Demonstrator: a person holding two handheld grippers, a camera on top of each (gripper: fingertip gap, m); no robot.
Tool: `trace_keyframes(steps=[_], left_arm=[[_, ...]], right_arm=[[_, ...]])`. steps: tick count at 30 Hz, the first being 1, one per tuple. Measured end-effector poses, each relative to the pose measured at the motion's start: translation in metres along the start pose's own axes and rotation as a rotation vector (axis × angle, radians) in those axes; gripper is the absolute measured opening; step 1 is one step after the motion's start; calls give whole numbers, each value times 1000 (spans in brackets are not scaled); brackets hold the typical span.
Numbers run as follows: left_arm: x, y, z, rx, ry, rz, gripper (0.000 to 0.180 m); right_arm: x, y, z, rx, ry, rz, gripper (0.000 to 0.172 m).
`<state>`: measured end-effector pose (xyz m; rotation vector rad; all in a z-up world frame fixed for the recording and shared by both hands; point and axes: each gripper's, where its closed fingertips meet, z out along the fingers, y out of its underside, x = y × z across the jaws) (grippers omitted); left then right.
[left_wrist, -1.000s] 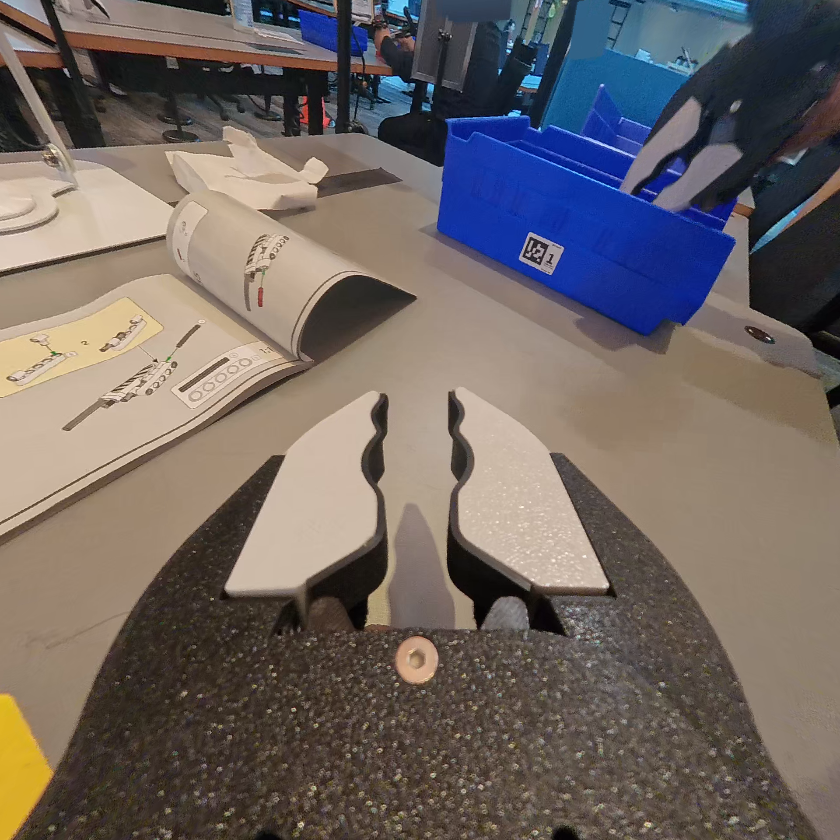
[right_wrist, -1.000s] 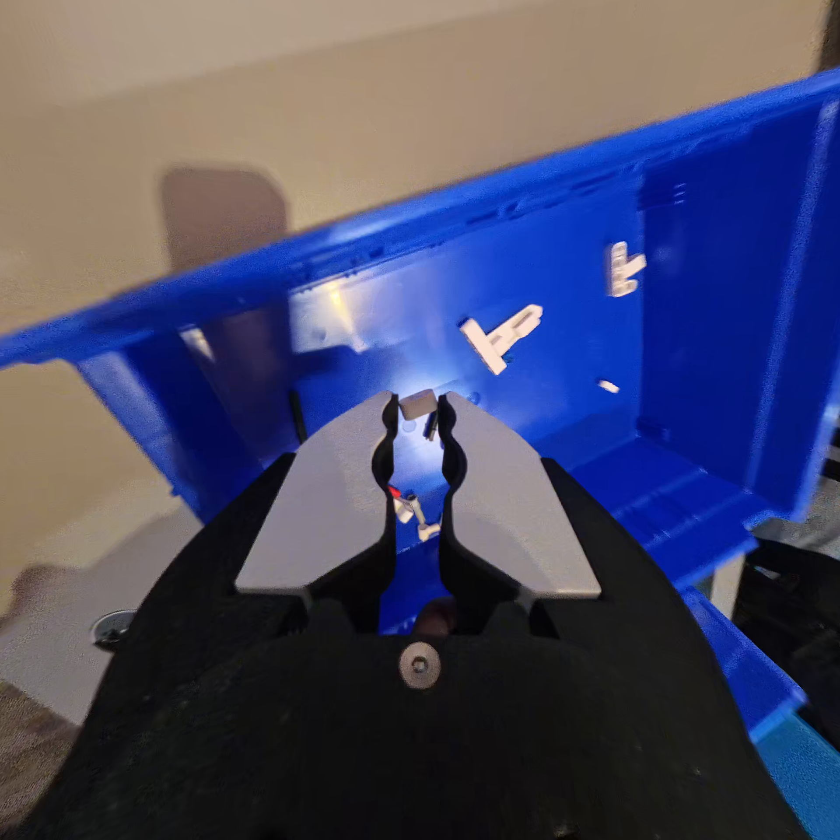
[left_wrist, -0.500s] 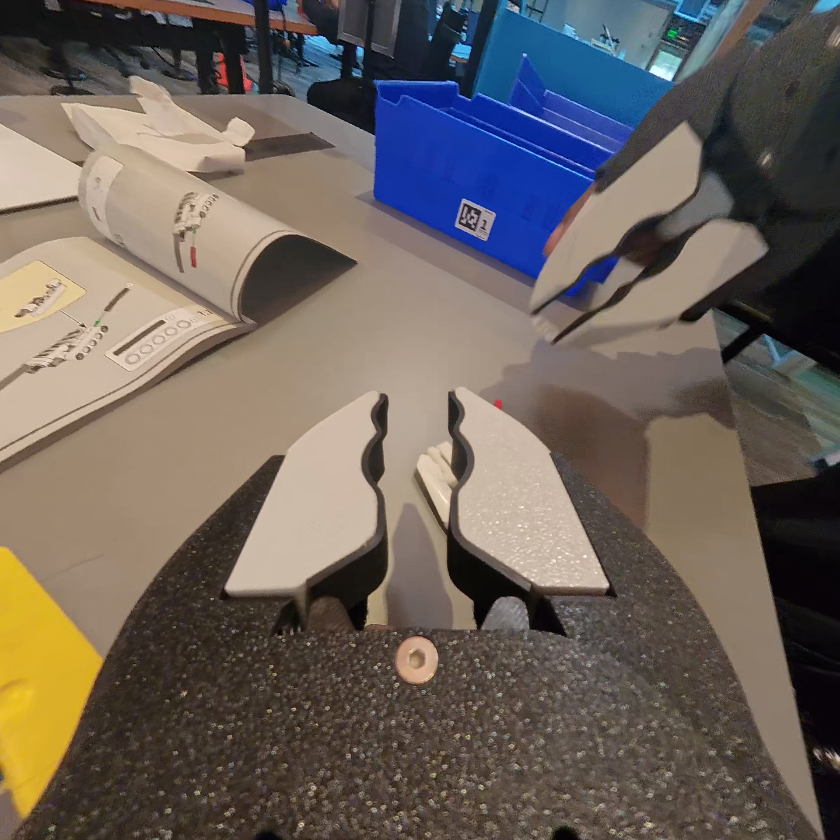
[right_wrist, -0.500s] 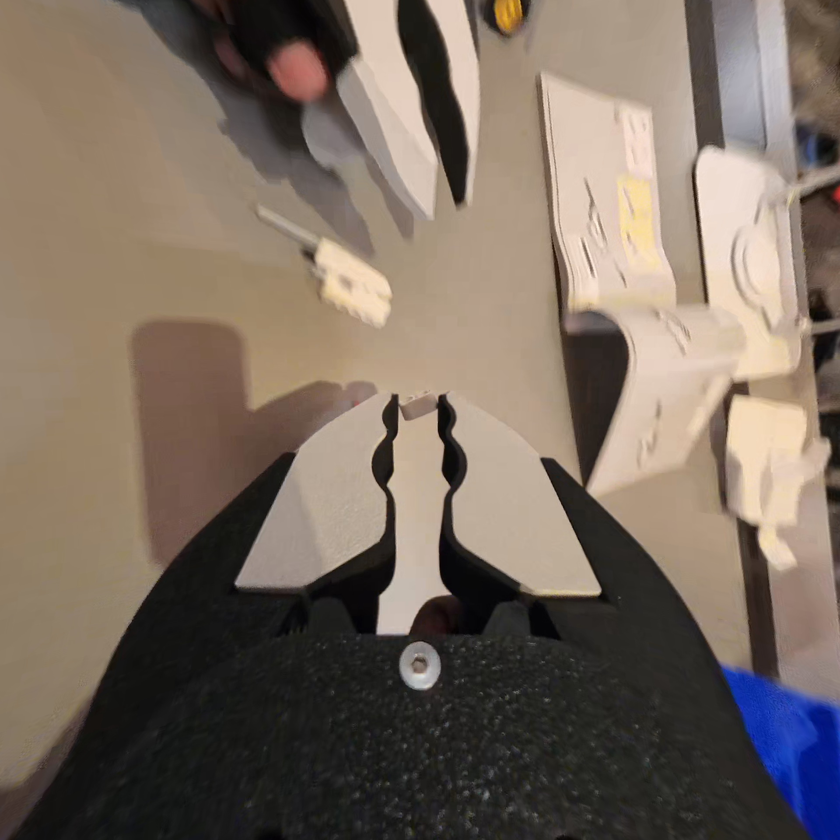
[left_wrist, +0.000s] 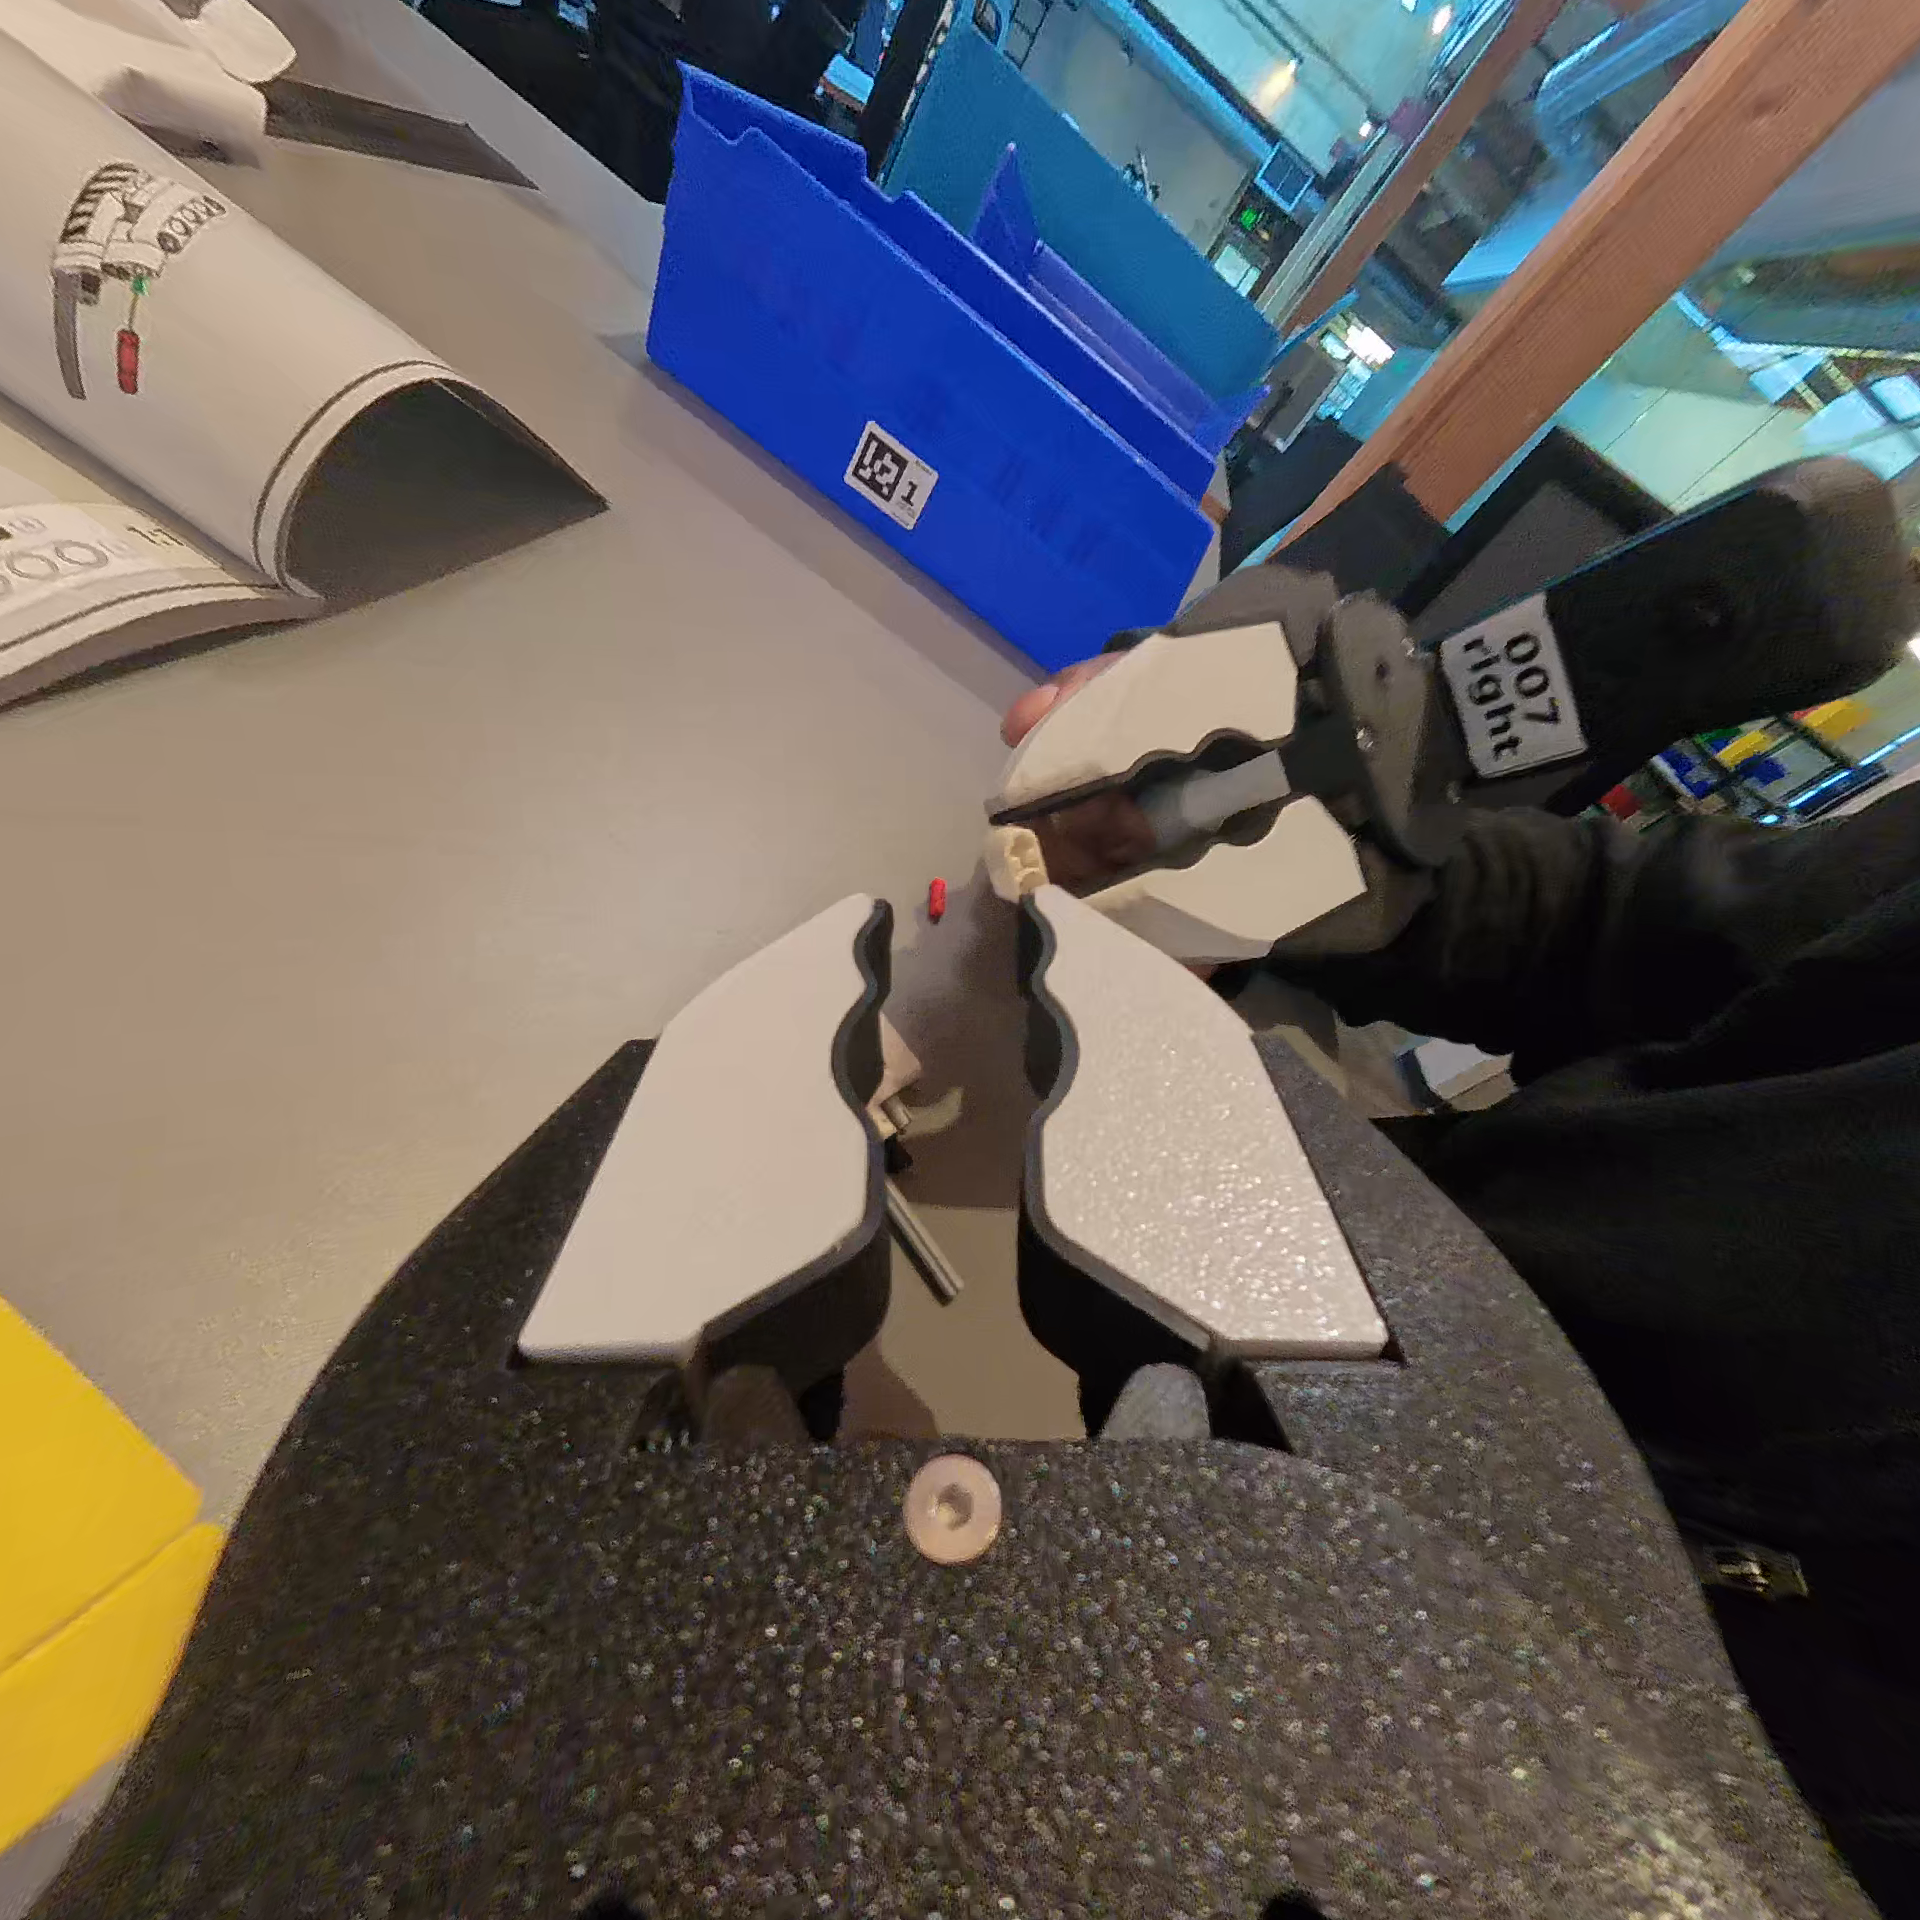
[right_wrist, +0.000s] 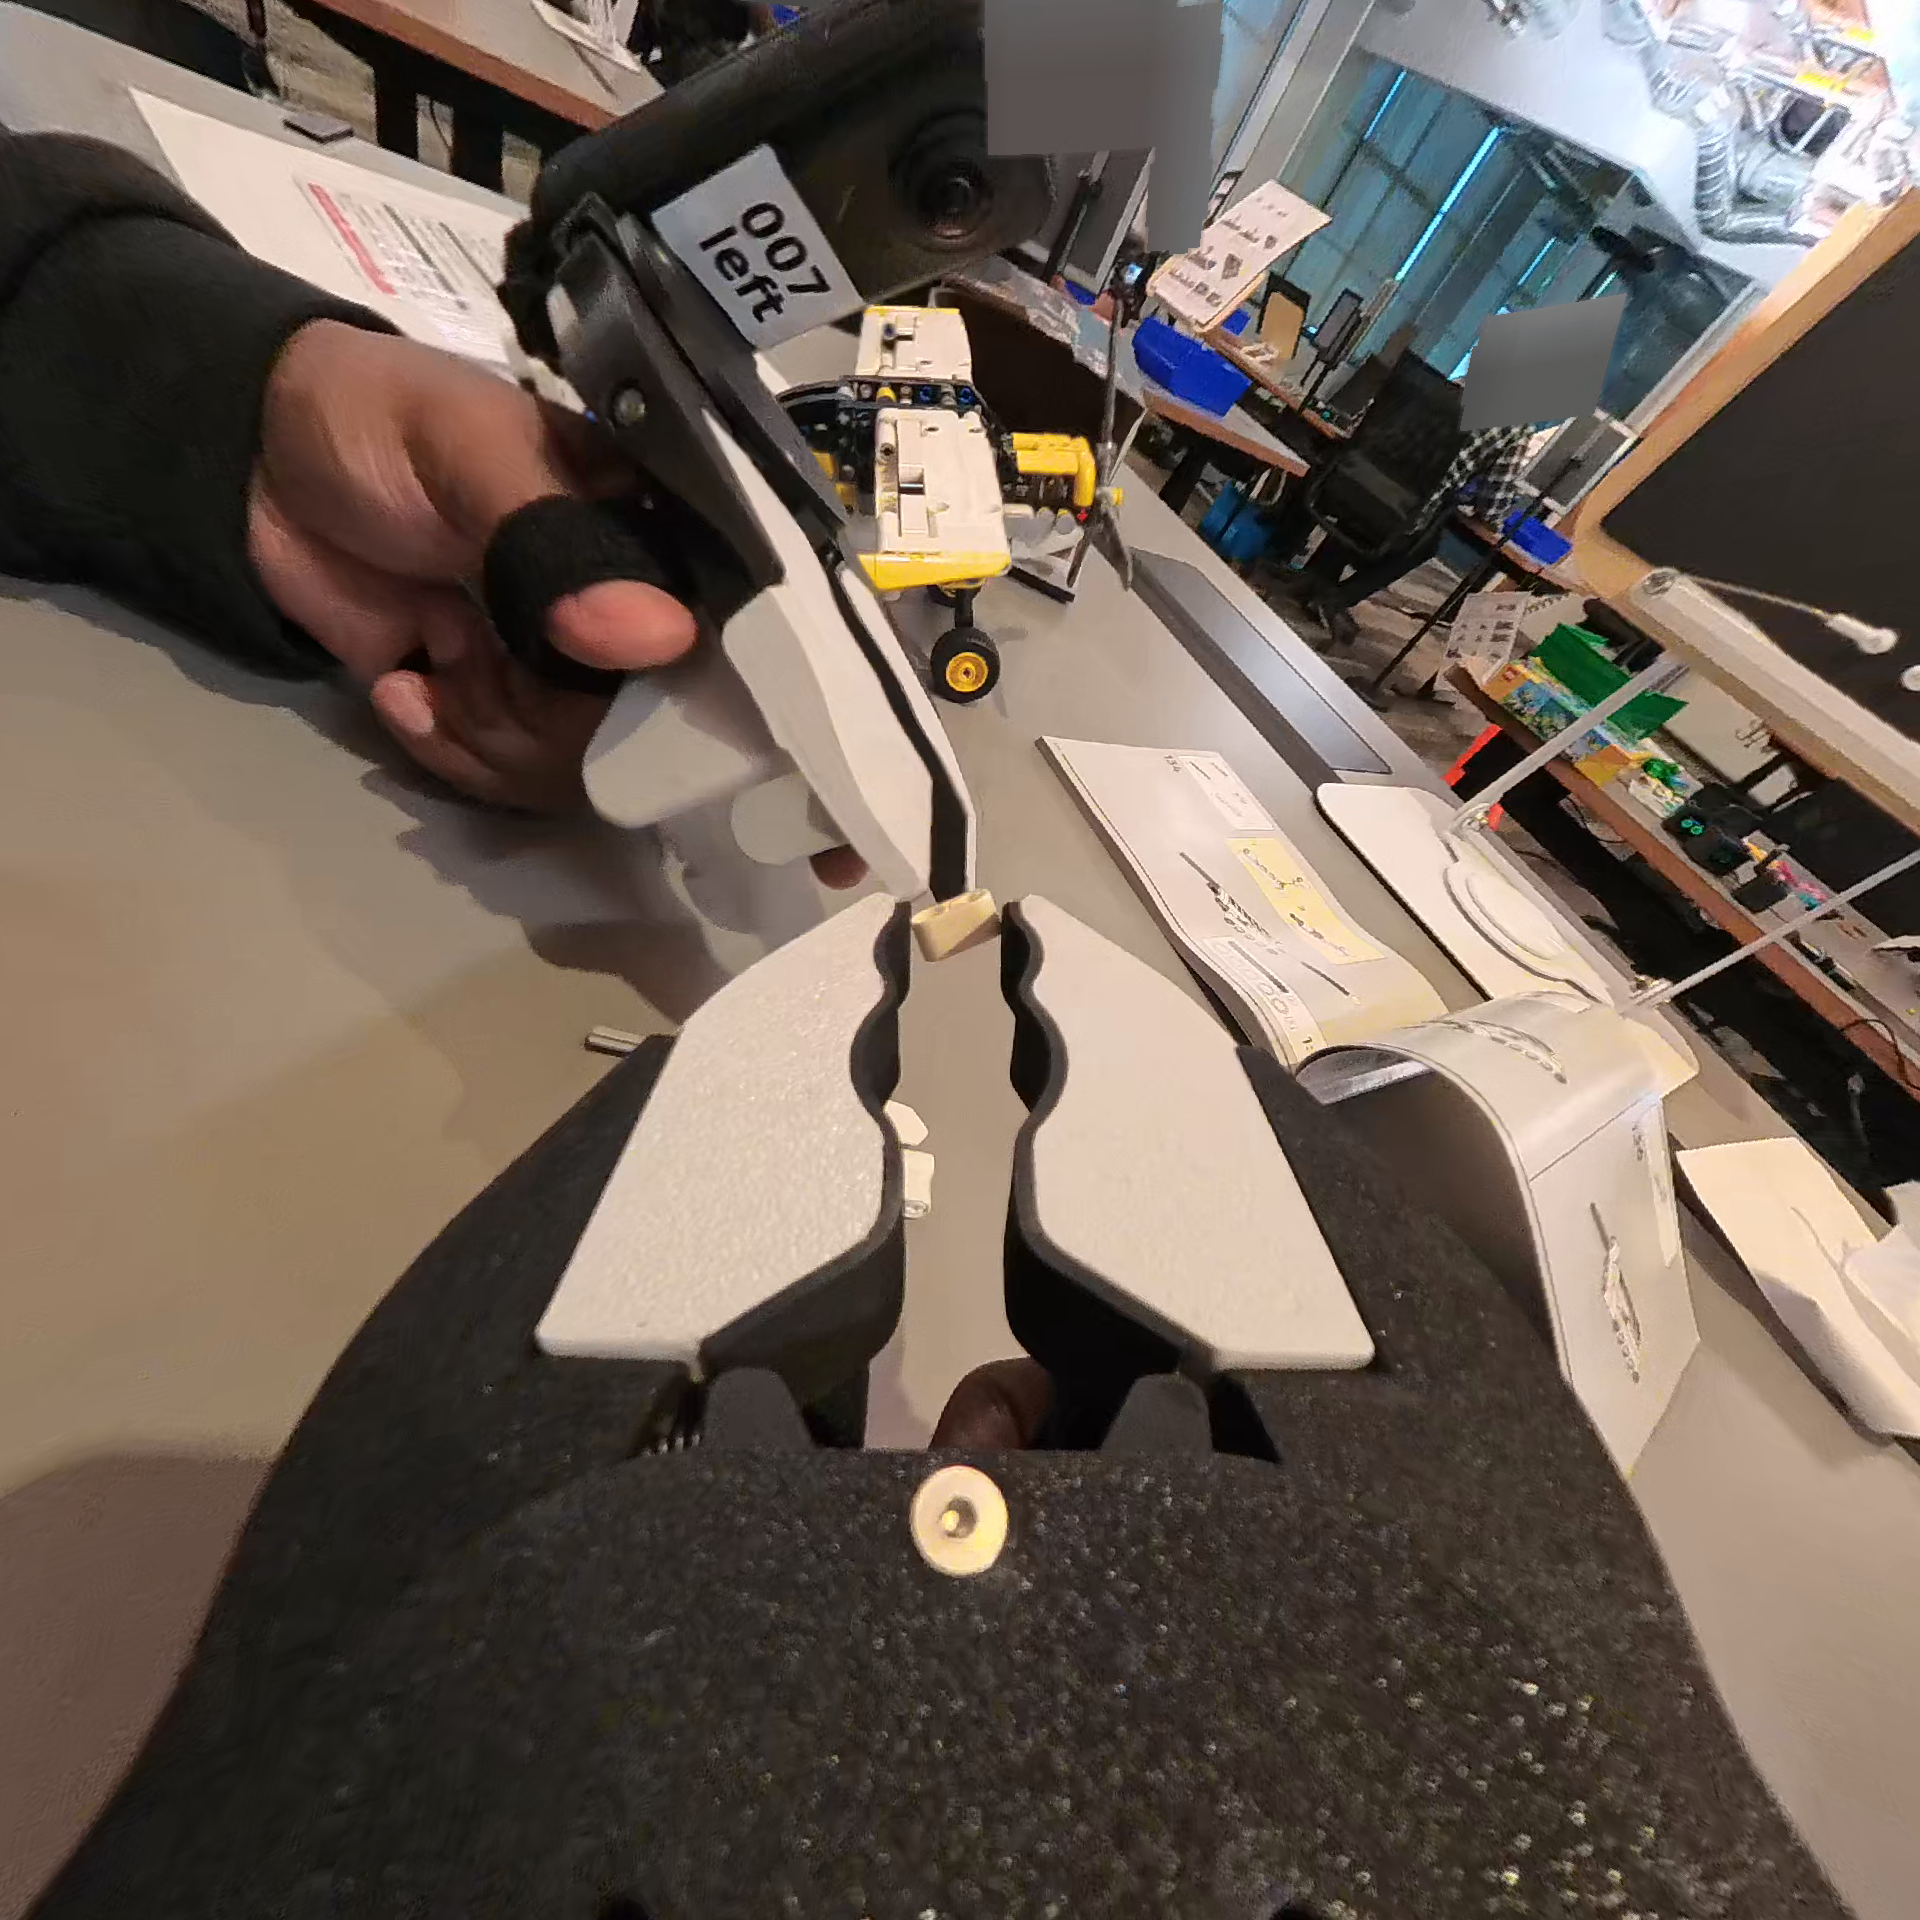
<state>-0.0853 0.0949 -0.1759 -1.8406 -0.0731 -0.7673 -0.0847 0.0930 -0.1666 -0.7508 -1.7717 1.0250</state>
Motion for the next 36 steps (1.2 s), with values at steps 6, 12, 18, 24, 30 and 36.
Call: trace_keyframes(steps=[6,12,18,24,30,36], left_arm=[[5,2,2,-12,43,-41,23],[11,3,5,-11,95,-105,22],[16,3,5,-9,111,-100,9],[6,17,7,-108,-27,104,10],[-6,52,10,-376,-217,606,10],[0,74,16,-500,-236,855,10]], right_arm=[[0,3,2,9,47,-36,16],[-4,-3,1,37,94,-160,16],[-9,-3,2,18,148,-308,16],[-11,7,0,-30,89,-359,27],[-13,26,-10,-131,-82,-318,30],[-29,43,-19,-209,-197,-316,30]])
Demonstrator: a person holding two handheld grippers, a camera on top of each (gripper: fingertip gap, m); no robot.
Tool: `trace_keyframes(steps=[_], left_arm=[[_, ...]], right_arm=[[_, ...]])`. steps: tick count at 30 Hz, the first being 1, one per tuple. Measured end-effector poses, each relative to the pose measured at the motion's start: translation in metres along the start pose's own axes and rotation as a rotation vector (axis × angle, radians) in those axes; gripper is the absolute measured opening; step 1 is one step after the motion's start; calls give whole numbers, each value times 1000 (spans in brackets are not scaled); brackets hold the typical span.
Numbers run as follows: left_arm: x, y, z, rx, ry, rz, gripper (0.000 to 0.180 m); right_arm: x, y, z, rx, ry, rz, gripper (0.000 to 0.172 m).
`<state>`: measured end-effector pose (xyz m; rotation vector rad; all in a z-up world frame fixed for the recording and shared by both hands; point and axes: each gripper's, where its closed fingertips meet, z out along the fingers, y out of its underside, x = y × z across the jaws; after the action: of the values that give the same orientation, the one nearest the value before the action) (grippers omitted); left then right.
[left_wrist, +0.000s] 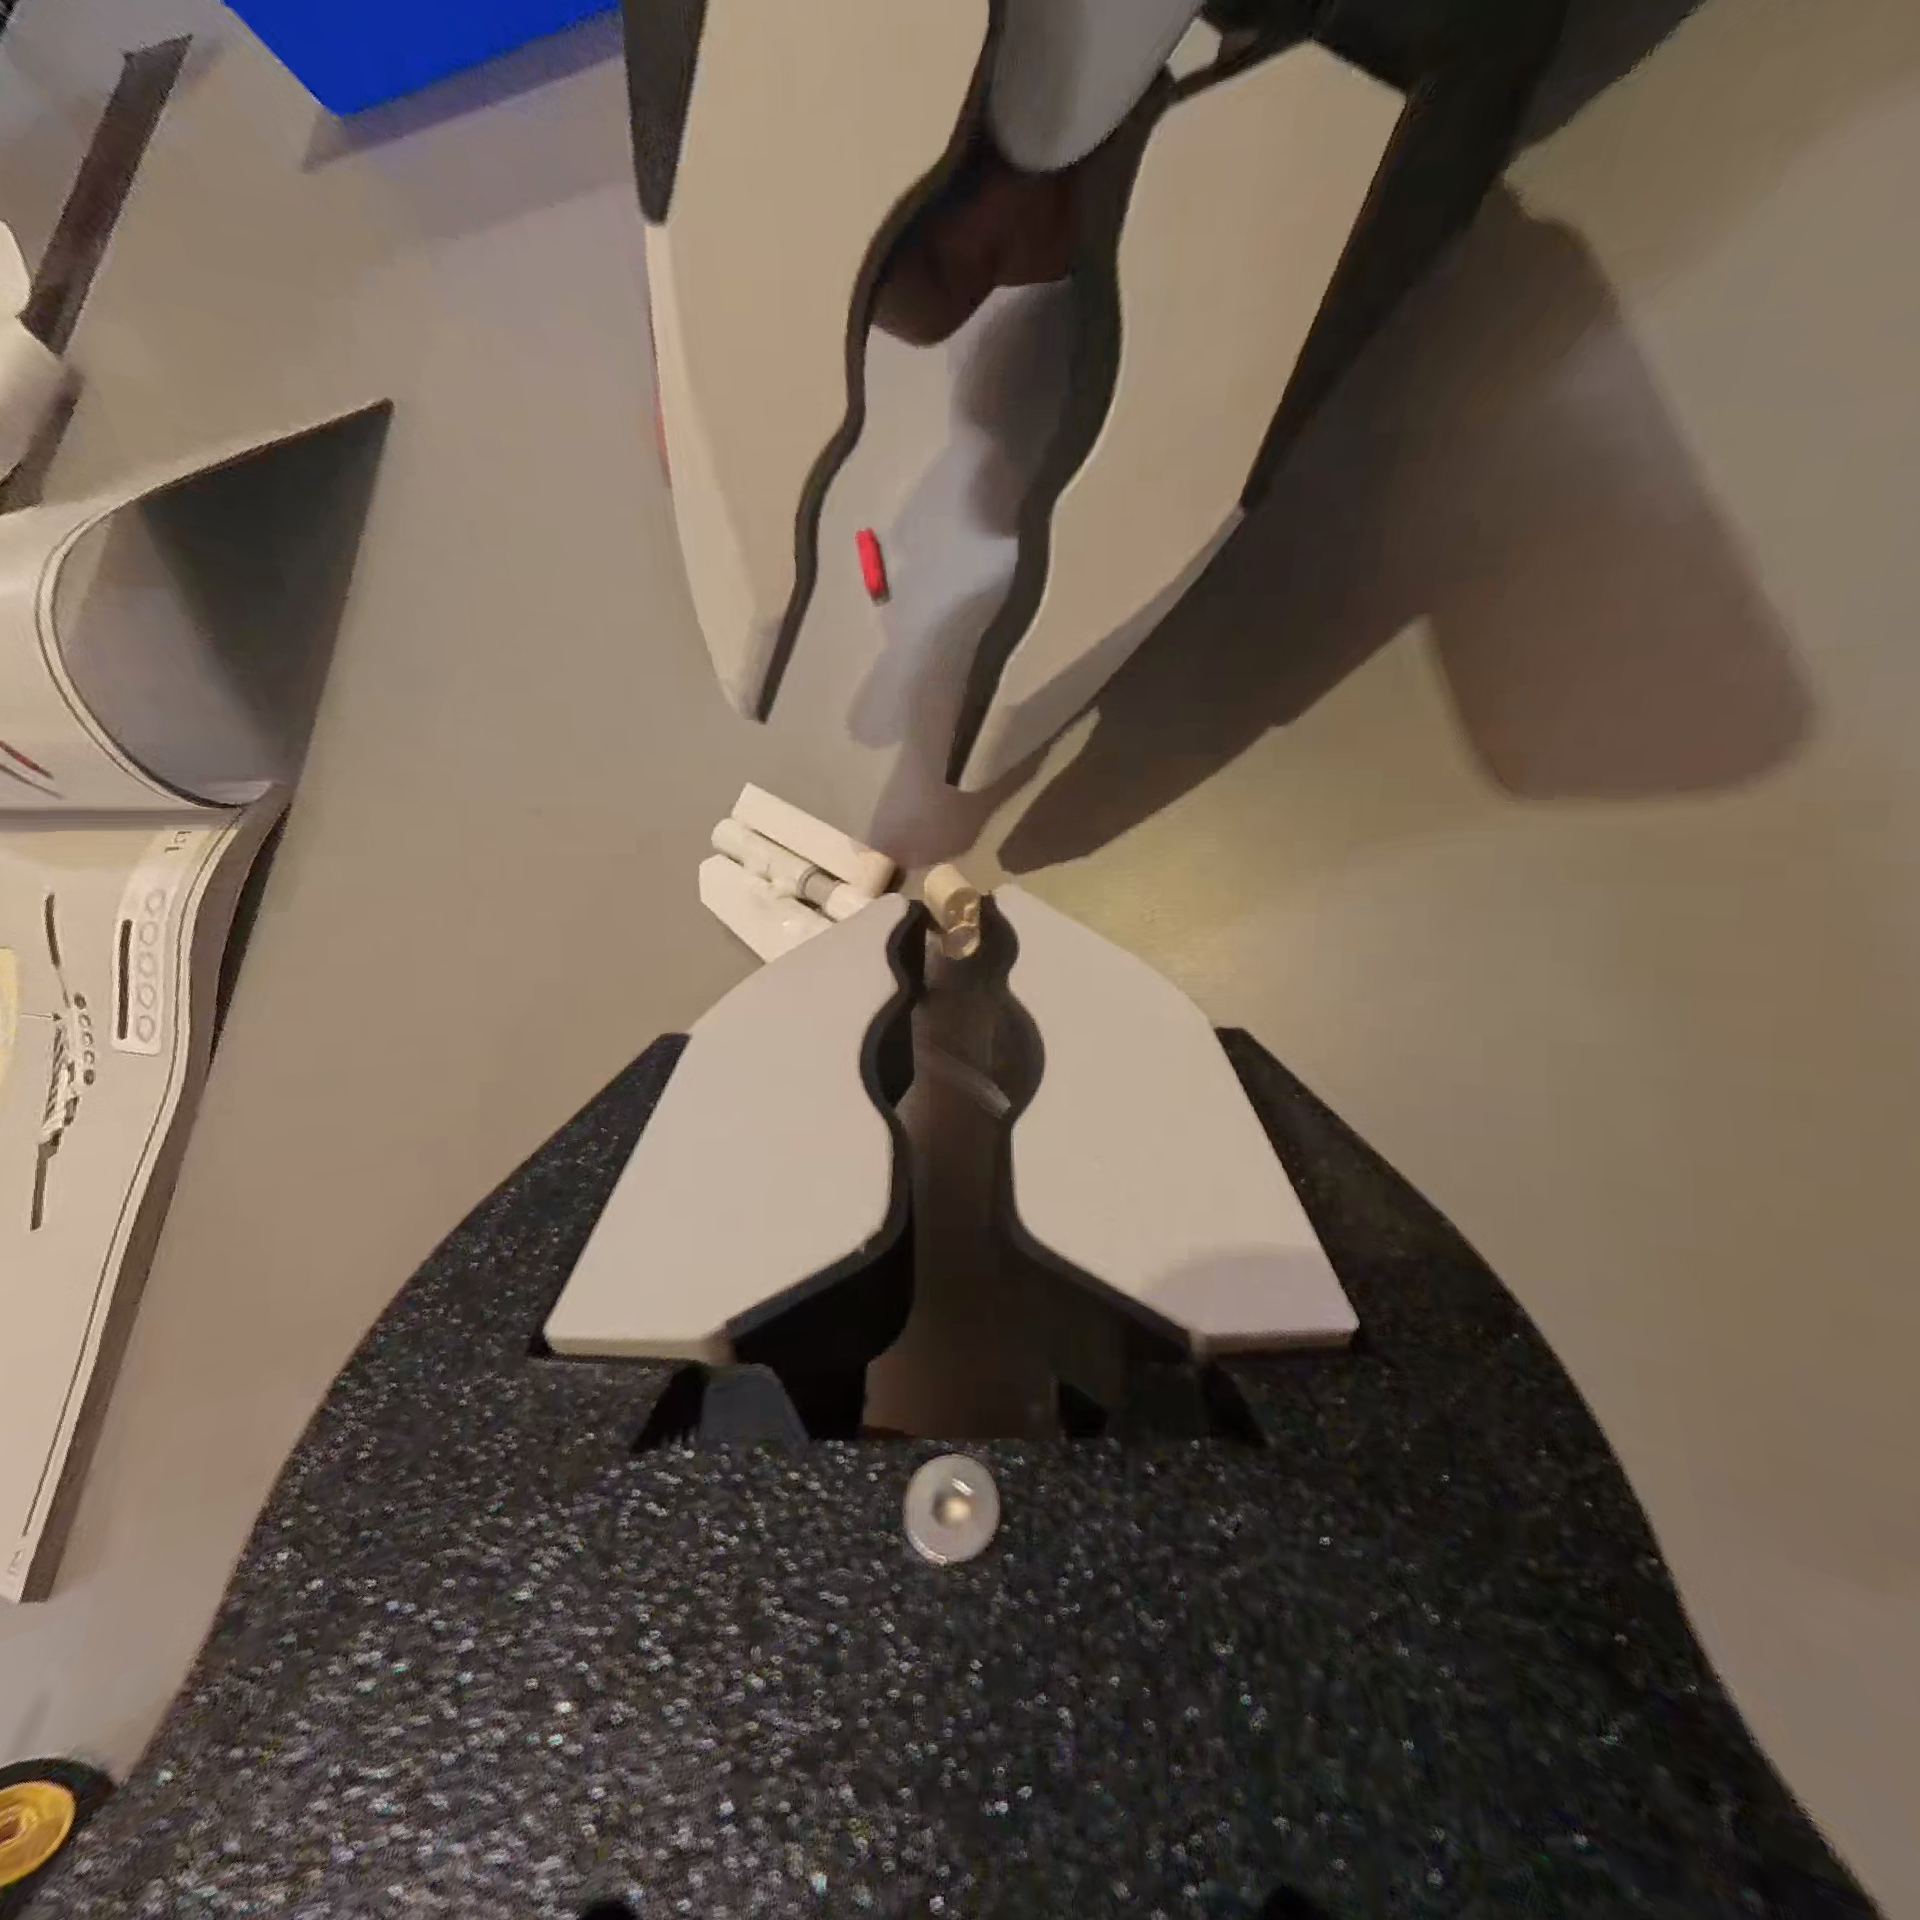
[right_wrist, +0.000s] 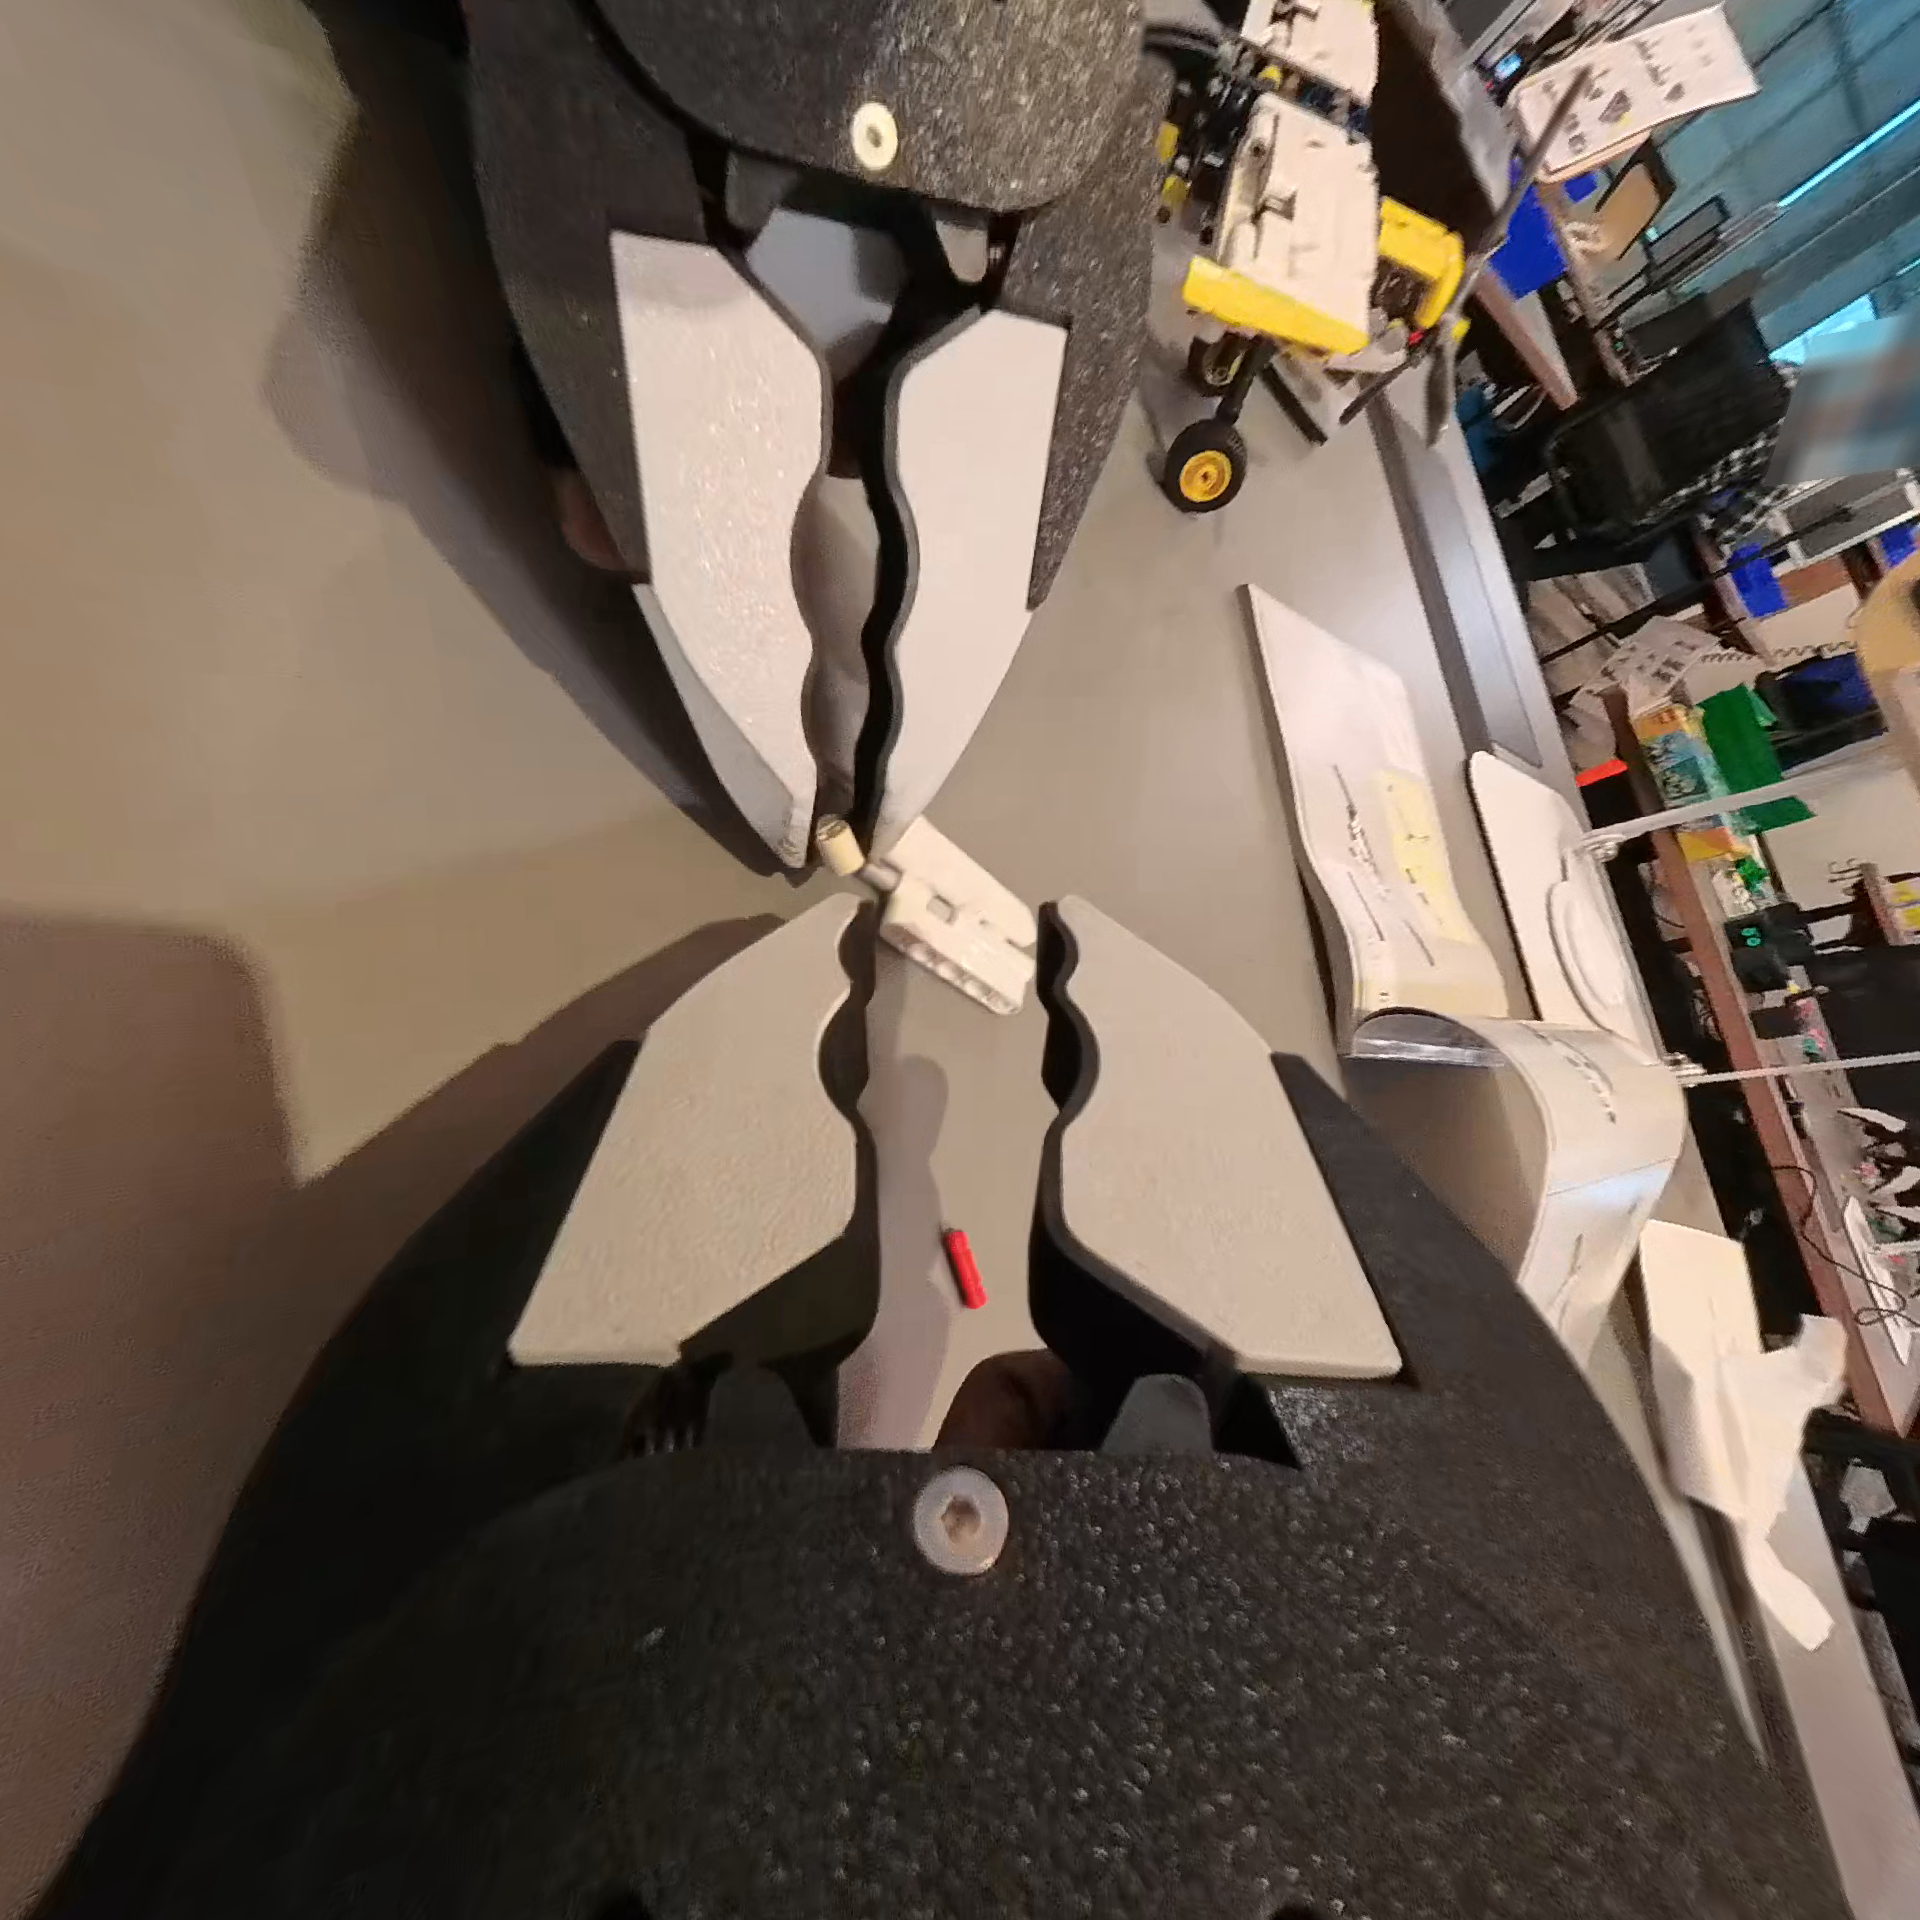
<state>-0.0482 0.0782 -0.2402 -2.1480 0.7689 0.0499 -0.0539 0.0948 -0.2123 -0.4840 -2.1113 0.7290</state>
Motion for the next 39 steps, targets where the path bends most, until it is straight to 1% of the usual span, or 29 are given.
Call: trace_keyframes(steps=[6,11,16,20,27,30,32,35,36,39], left_arm=[[0,1,-1,4,27,-29,11],[2,2,-2,8,73,-75,18],[2,4,-3,3,88,-91,20],[1,2,-7,22,114,-122,20],[-11,3,-13,42,91,-172,20],[-16,3,-15,55,76,-202,20],[-20,3,-16,57,62,-213,19],[-23,1,-18,69,55,-236,19],[-24,1,-18,71,51,-241,19],[-25,3,-18,61,49,-249,19]], right_arm=[[-13,5,1,-26,-48,26,30],[-20,4,1,-28,-87,45,30],[-21,4,5,-48,-106,34,28],[-24,4,11,-65,-151,16,24],[-26,4,18,-108,-254,105,21],[-24,2,23,-129,-217,164,18],[-20,5,28,-162,-151,185,13],[-12,6,30,-188,-52,206,14],[-12,6,29,-186,-42,211,15],[-10,5,28,-187,-27,213,28]])
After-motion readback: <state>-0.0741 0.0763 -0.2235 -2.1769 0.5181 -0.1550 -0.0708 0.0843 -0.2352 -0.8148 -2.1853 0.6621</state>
